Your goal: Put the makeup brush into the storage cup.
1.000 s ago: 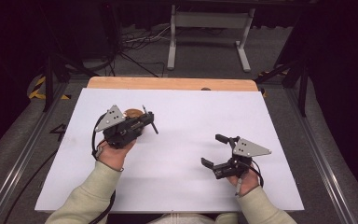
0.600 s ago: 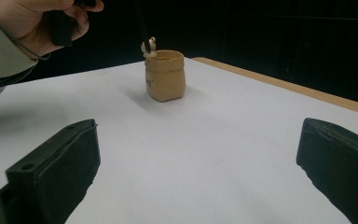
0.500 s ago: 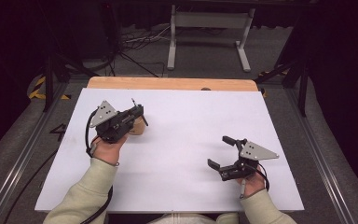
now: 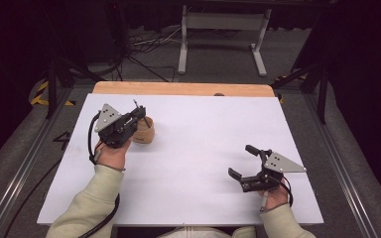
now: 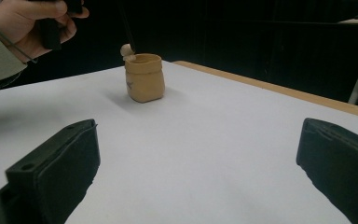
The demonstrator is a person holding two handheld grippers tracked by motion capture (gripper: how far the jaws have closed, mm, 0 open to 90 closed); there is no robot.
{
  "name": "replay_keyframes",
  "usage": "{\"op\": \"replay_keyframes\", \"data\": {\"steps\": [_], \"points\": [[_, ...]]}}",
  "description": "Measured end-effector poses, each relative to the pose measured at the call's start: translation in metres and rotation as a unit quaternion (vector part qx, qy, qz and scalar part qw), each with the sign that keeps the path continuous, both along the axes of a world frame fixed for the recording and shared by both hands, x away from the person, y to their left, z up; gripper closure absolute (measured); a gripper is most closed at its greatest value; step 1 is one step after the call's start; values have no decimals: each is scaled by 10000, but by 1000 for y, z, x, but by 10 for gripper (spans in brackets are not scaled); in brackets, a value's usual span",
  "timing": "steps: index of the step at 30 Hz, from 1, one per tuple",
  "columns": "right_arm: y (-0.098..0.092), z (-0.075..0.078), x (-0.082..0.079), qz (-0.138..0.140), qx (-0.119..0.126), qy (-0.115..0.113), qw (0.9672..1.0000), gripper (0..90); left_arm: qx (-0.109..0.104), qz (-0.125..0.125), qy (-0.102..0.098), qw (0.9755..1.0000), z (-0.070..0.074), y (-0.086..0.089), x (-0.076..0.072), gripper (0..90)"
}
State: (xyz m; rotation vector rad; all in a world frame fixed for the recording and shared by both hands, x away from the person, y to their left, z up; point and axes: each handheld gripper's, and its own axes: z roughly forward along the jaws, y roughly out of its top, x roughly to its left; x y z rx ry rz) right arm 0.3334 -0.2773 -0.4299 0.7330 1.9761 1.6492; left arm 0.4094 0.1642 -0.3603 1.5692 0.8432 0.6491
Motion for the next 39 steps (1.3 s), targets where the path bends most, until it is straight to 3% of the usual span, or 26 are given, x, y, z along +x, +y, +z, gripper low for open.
{"op": "replay_keyframes", "data": {"steps": [9, 19, 39], "points": [[-3, -2, -1, -83, -9, 3, 10000, 0, -10, 297, -7, 9996, -3, 1, 4, 829], [-4, -2, -3, -129, -7, 2, 9999, 0, 73, 466, -18, 9989, -7, 1, 10, 829], [-3, -2, -3, -76, 4, -23, 10000, 0, 125, 345, 134, 9992, -32, 5, 26, 828]]}}
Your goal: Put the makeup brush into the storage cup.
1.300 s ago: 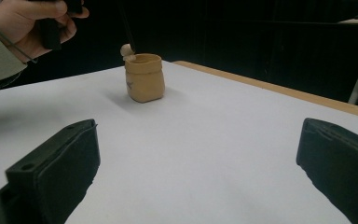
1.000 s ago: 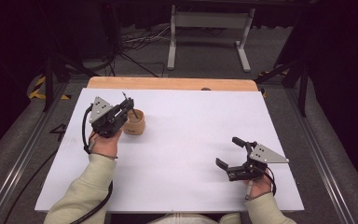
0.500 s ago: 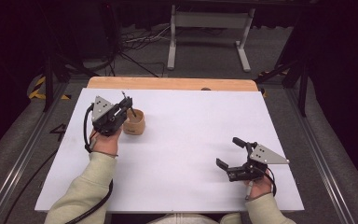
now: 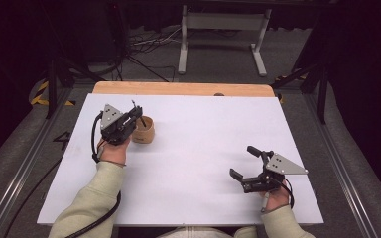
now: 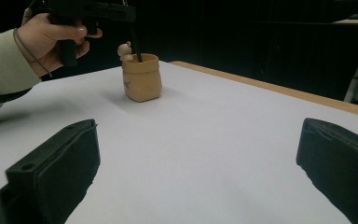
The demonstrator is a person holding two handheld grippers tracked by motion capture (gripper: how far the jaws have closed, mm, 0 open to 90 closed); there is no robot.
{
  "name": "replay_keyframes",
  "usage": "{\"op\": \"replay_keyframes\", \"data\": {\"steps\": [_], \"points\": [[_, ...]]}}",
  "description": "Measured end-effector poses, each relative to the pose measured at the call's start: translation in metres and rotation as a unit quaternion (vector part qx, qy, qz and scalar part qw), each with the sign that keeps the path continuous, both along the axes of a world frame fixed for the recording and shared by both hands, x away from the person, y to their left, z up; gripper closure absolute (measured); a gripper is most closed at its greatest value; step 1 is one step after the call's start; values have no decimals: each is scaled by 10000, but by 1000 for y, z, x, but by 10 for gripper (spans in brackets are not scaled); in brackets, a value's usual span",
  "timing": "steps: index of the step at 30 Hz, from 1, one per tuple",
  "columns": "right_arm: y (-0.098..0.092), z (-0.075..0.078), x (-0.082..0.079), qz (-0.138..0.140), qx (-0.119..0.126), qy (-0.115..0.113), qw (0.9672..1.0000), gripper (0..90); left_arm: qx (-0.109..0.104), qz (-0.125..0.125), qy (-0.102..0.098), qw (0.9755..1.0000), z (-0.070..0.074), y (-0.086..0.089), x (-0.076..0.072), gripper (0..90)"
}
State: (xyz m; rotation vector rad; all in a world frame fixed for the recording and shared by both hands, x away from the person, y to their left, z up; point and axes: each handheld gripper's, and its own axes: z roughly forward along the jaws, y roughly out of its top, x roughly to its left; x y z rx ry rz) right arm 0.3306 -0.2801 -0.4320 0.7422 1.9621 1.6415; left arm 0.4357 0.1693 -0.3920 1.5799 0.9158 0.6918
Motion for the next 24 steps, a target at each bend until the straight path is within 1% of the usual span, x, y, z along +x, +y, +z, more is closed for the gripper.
{"op": "replay_keyframes", "data": {"steps": [4, 6, 15, 17, 18, 19, 20, 21, 22, 23, 24], "points": [[1, 0, 0, 29, 13, 2, 10000, 0, 21, -15, 82, 10000, -3, 0, 1, 828], [1, 0, 0, 33, 12, 3, 10000, 0, 47, -27, 83, 10000, -4, 0, 2, 828], [1, 1, 1, 67, 23, 6, 10000, 0, 95, -74, 201, 9997, -9, -2, 3, 826], [1, 1, 1, 69, 32, 13, 10000, 0, 60, -130, 238, 9996, -10, -2, 3, 825], [1, 1, 2, 73, 32, 14, 10000, 0, 37, -167, 224, 9996, -10, -1, 2, 821], [1, 1, 2, 83, 36, 13, 10000, 0, -30, -241, 174, 9996, -10, 1, 2, 808], [1, 1, 2, 82, 41, 10, 10000, 0, -72, -286, 119, 9995, -9, 2, 1, 742], [2, 2, 3, 95, 49, 4, 9999, 0, -52, -342, -7, 9994, -8, 4, 0, 651], [2, 2, 4, 109, 65, -6, 9999, 0, -41, -417, -117, 9991, -7, 7, -1, 496], [2, 3, 5, 121, 55, -13, 9999, 0, -67, -489, -180, 9986, -5, 10, -3, 393], [2, 3, 5, 121, 55, -13, 9999, 0, -67, -489, -180, 9986, -5, 10, -3, 292]]}}
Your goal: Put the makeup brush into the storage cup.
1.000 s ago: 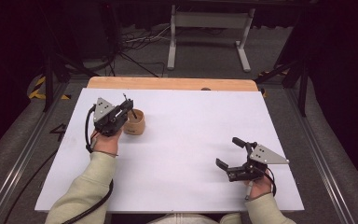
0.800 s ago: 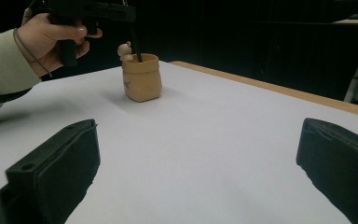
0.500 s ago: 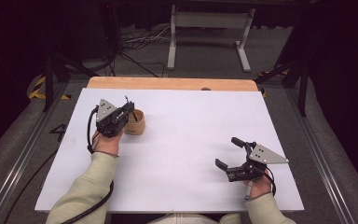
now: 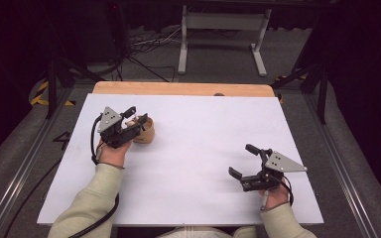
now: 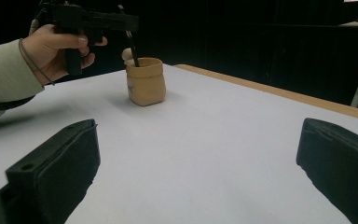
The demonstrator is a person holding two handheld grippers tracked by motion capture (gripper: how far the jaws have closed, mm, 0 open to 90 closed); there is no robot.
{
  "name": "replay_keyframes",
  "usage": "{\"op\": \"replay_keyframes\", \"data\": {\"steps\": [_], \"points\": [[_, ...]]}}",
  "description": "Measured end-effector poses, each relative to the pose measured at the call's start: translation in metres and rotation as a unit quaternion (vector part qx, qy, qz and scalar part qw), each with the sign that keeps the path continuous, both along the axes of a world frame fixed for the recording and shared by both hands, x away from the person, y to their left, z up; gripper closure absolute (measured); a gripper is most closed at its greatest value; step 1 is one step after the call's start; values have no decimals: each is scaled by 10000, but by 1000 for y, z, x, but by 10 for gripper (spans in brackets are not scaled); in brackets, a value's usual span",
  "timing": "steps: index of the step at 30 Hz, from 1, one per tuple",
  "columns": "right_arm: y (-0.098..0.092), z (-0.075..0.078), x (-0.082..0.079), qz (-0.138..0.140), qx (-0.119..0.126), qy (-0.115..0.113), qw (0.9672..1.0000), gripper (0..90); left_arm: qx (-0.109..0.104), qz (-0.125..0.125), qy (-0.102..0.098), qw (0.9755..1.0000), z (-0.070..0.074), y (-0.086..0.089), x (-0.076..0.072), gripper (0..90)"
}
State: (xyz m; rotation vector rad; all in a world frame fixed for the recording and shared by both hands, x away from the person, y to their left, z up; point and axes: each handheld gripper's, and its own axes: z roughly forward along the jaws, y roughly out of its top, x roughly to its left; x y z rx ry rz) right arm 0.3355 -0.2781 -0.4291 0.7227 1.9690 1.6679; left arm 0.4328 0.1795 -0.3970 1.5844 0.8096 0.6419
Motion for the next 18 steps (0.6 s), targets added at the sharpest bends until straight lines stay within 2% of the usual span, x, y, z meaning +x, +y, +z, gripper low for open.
{"op": "replay_keyframes", "data": {"steps": [1, 3, 8, 15, 18], "points": [[0, 1, 2, 12, -2, -15, 10000, 0, -38, -26, -12, 10000, 2, 3, -1, 292], [-1, 4, 4, 6, 5, -56, 10000, 0, -185, -163, -45, 9997, 5, 8, -5, 180], [-6, 7, 10, -53, 11, -77, 10000, 0, -276, -365, -122, 9989, 13, 16, -18, 50], [-10, 9, 15, -92, 25, -79, 9999, 0, -356, -671, -246, 9968, 26, 28, -43, 25], [-11, 9, 15, -88, 16, -95, 9999, 0, -384, -783, -276, 9958, 27, 33, -50, 18]]}}
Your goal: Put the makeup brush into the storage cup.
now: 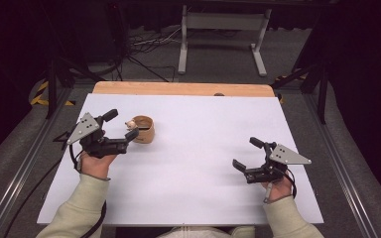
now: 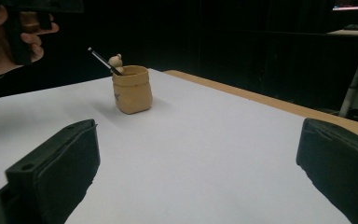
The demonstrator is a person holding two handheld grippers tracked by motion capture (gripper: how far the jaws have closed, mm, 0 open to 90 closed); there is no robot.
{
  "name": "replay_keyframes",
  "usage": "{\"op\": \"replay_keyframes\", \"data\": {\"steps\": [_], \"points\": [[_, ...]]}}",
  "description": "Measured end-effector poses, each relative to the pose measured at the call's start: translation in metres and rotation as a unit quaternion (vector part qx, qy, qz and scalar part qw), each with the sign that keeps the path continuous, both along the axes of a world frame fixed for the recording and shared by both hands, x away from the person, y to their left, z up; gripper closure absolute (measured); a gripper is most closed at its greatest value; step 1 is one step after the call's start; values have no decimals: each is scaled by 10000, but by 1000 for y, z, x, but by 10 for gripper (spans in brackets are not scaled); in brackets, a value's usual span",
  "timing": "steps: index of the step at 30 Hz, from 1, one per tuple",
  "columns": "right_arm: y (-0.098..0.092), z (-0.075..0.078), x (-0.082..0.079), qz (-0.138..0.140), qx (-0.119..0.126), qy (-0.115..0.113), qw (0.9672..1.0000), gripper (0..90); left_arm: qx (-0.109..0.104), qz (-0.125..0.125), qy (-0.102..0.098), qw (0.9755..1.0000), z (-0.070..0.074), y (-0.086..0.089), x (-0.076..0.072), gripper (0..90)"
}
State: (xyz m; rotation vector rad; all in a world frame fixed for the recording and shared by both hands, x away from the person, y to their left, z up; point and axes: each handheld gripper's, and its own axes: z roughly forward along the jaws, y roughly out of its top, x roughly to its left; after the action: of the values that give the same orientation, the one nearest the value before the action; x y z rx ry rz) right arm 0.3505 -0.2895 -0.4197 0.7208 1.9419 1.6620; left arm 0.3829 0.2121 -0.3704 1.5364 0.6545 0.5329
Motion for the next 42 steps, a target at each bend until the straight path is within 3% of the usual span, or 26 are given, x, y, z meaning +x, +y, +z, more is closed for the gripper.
{"op": "replay_keyframes", "data": {"steps": [5, 11, 22, 26, 29, 36, 42], "points": [[-4, 0, 0, -25, -16, 6, 10000, 0, -68, -237, 1, 9997, -6, 7, -13, 11], [-9, -1, 1, -37, -141, -18, 9999, 0, -189, -351, 27, 9992, -13, 14, -25, 8], [-15, -4, 3, -18, -120, -151, 9998, 0, -71, -469, 126, 9988, -34, 17, -39, 9], [-15, -6, 3, 56, -35, -175, 9998, 0, 43, -509, 161, 9986, -41, 16, -40, 9], [-14, -6, 2, 76, -37, -204, 9998, 0, 172, -448, 300, 9984, -47, 15, -39, 15], [-13, -8, 2, 126, -39, -208, 9997, 0, 150, -424, 486, 9978, -61, 18, -35, 24], [-14, -8, 3, 165, 0, -231, 9996, 0, 242, -356, 332, 9985, -69, 19, -35, 31]]}}
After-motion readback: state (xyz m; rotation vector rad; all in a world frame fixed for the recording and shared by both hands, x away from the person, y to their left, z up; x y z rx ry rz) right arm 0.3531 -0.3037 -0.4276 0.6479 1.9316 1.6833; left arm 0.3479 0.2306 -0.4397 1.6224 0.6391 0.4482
